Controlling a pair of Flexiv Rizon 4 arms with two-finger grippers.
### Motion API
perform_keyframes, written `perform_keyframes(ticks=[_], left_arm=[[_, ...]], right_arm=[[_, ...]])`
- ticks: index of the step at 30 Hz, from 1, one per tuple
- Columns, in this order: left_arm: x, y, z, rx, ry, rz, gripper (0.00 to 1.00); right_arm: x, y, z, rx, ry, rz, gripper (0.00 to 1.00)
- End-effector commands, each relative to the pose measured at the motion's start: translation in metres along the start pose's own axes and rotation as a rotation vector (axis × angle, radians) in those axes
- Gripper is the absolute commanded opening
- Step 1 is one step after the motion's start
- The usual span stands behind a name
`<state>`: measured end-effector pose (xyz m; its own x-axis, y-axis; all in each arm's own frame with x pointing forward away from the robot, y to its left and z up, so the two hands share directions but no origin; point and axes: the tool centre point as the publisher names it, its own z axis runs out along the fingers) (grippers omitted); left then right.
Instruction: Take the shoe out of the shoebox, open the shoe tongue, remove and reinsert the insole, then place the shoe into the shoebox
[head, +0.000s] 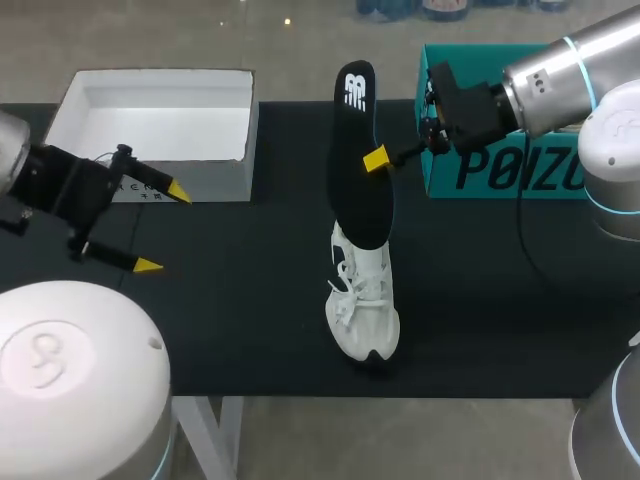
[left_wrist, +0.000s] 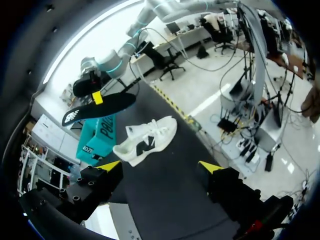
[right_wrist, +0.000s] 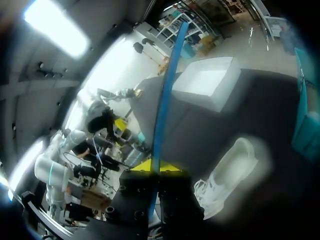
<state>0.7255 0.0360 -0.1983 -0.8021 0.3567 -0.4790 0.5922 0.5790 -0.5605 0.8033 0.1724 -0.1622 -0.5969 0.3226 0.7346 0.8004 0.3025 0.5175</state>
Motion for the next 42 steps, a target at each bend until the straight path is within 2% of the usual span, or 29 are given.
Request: perform_keyframes(ticks=[1, 5, 6, 23, 25, 31, 35, 42], left_arm=[[-0.018, 0.02, 0.003, 0.03, 0.039, -0.003, 1.0], [-0.029, 0.027, 0.005, 0.026, 0.08, -0.016, 1.0], [-0.031, 0.029, 0.004, -0.003, 0.077, -0.022, 1.0], [-0.031, 0.029, 0.004, -0.003, 0.077, -0.022, 1.0], [-0.031, 0.029, 0.004, -0.003, 0.077, -0.022, 1.0], [-0.031, 0.029, 0.004, -0.003, 0.077, -0.022, 1.0], [-0.031, 0.029, 0.004, -0.003, 0.077, -0.022, 1.0], [-0.031, 0.029, 0.004, -0.003, 0.077, -0.022, 1.0]], right_arm=[[0.0, 0.0, 0.001, 0.001, -0.001, 0.001, 0.0], [0.0, 0.0, 0.001, 0.001, -0.001, 0.001, 0.0], [0.0, 0.0, 0.001, 0.001, -0.001, 0.001, 0.0], [0.0, 0.0, 0.001, 0.001, -0.001, 0.001, 0.0], [-0.006, 0.008, 0.001, 0.022, -0.037, -0.016, 0.0], [-0.02, 0.029, 0.006, 0.006, -0.053, -0.073, 0.0], [-0.037, 0.041, 0.011, -0.039, -0.026, -0.102, 0.0], [-0.069, 0.051, 0.013, -0.095, -0.033, -0.157, 0.0]])
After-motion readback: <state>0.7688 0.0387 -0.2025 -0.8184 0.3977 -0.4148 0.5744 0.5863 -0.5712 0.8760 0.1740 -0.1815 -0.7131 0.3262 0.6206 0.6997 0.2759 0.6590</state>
